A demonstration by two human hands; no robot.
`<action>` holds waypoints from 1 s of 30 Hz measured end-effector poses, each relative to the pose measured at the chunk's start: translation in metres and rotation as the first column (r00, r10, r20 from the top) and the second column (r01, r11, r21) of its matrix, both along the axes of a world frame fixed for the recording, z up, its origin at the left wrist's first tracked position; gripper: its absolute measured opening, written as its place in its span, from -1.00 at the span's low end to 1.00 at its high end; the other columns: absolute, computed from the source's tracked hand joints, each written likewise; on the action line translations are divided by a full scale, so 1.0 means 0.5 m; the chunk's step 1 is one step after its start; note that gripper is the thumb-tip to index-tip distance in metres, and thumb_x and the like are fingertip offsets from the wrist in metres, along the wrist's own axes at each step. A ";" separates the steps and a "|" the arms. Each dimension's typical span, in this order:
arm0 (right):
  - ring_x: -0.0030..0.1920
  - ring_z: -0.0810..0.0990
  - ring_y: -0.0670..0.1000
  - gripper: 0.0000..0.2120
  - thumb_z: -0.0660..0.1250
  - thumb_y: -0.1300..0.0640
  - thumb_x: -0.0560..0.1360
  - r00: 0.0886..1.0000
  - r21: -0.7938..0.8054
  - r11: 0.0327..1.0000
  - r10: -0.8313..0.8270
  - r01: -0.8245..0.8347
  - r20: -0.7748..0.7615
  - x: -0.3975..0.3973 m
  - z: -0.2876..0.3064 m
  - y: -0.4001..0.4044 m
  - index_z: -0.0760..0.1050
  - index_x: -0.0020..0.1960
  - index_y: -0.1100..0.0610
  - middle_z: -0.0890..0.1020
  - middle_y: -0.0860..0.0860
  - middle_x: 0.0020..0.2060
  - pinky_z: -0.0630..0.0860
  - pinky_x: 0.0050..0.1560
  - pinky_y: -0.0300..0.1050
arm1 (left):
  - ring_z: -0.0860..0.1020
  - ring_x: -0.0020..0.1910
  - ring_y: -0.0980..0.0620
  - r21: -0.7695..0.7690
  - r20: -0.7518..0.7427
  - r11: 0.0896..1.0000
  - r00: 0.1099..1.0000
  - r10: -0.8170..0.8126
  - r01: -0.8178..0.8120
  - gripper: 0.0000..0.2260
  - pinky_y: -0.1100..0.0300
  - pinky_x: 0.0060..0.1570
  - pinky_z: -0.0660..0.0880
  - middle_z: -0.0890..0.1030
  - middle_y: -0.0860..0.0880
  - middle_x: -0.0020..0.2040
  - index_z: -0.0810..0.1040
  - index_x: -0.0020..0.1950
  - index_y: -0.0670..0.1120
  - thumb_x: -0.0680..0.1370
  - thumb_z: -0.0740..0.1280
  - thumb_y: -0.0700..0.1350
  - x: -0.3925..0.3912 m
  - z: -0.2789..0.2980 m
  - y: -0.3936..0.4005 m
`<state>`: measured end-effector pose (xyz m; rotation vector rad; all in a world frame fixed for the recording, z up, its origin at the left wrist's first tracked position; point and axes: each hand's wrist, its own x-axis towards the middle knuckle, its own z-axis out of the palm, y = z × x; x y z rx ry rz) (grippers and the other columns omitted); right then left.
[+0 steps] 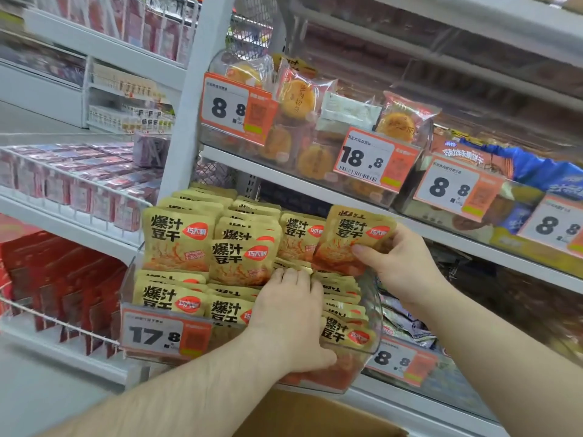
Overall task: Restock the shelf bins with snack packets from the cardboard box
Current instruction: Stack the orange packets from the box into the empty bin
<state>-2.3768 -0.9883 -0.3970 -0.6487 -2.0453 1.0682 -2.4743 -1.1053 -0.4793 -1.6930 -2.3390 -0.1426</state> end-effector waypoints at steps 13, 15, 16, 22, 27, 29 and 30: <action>0.00 0.69 -0.08 -0.74 0.50 0.22 0.43 0.978 0.181 0.983 -0.023 -0.015 0.206 -0.078 -0.029 0.025 0.59 0.01 -0.08 0.72 -0.14 -0.08 0.62 0.11 0.07 | 0.30 0.38 -0.25 0.097 -0.015 0.995 1.000 -0.015 0.016 -0.09 -0.16 0.51 0.11 0.36 -0.23 0.38 0.23 0.50 -0.21 0.38 0.28 0.40 -0.002 -0.010 -0.002; -0.01 0.68 -0.11 -0.74 0.49 0.24 0.45 0.976 0.172 0.985 -0.010 -0.027 0.216 -0.083 -0.033 0.022 0.59 0.00 -0.09 0.72 -0.13 -0.08 0.63 0.10 0.03 | 0.29 0.38 -0.25 0.097 -0.013 0.995 1.000 -0.012 0.013 -0.09 -0.16 0.51 0.09 0.35 -0.23 0.38 0.22 0.51 -0.21 0.39 0.29 0.40 -0.002 -0.012 -0.003; -0.02 0.69 -0.12 -0.74 0.49 0.25 0.45 0.976 0.172 0.984 -0.002 -0.036 0.217 -0.087 -0.035 0.020 0.58 -0.01 -0.09 0.72 -0.13 -0.09 0.63 0.10 0.01 | 0.29 0.38 -0.25 0.099 -0.011 0.995 1.000 -0.009 0.010 -0.10 -0.16 0.51 0.09 0.35 -0.22 0.37 0.22 0.50 -0.21 0.39 0.29 0.39 -0.003 -0.012 -0.003; -0.03 0.68 -0.12 -0.74 0.49 0.26 0.45 0.971 0.120 0.992 0.010 -0.040 0.241 -0.111 -0.046 0.008 0.58 -0.02 -0.08 0.72 -0.11 -0.09 0.62 0.08 -0.08 | 0.32 0.34 -0.23 0.111 0.000 0.994 1.000 -0.008 0.008 -0.14 -0.15 0.51 0.11 0.39 -0.20 0.33 0.28 0.45 -0.19 0.37 0.32 0.39 -0.001 -0.012 -0.001; -0.01 0.68 -0.02 -0.84 0.49 0.22 0.45 0.966 0.015 0.999 -0.044 0.042 0.254 -0.132 -0.061 0.011 0.61 -0.04 0.00 0.71 -0.07 -0.10 0.61 0.07 -0.04 | 0.31 0.36 -0.23 0.107 -0.003 0.994 1.000 -0.004 0.004 -0.11 -0.14 0.52 0.10 0.38 -0.20 0.35 0.25 0.48 -0.20 0.38 0.32 0.39 0.000 -0.011 -0.002; -0.02 0.66 -0.03 -0.86 0.50 0.09 0.45 0.942 0.106 0.989 -0.129 0.101 0.311 -0.139 -0.066 0.015 0.63 -0.01 -0.02 0.70 -0.09 -0.10 0.60 0.09 0.00 | 0.31 0.36 -0.22 0.105 -0.004 0.994 1.000 -0.003 0.004 -0.11 -0.14 0.52 0.11 0.38 -0.20 0.34 0.25 0.48 -0.20 0.38 0.32 0.39 0.001 -0.010 -0.002; -0.03 0.65 -0.05 -0.85 0.50 0.03 0.45 0.923 0.169 0.978 -0.177 0.125 0.343 -0.141 -0.066 0.014 0.64 0.00 -0.02 0.69 -0.10 -0.11 0.60 0.08 -0.01 | 0.31 0.36 -0.22 0.103 -0.004 0.995 1.000 -0.003 0.004 -0.11 -0.14 0.52 0.11 0.38 -0.20 0.34 0.25 0.47 -0.20 0.38 0.31 0.39 0.002 -0.010 -0.002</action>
